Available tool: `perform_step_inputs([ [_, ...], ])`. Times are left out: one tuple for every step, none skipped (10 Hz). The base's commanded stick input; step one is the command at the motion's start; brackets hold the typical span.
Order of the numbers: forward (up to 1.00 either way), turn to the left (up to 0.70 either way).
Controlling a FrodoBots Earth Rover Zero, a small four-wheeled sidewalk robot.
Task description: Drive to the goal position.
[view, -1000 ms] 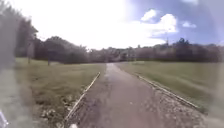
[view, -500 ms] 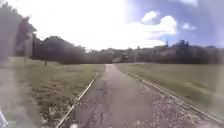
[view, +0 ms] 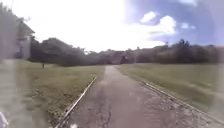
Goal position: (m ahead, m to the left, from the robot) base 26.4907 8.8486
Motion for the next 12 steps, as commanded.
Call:
perform_step_inputs([
  [1.0, 0.0],
  [1.0, 0.0],
  [1.0, 0.0],
  [1.0, 0.0],
  [1.0, 0.0],
  [1.0, 0.0],
  [1.0, 0.0],
  [1.0, 0.0],
  [1.0, 0.04],
  [1.0, 0.08],
  [1.0, 0.34],
  [1.0, 0.17],
])
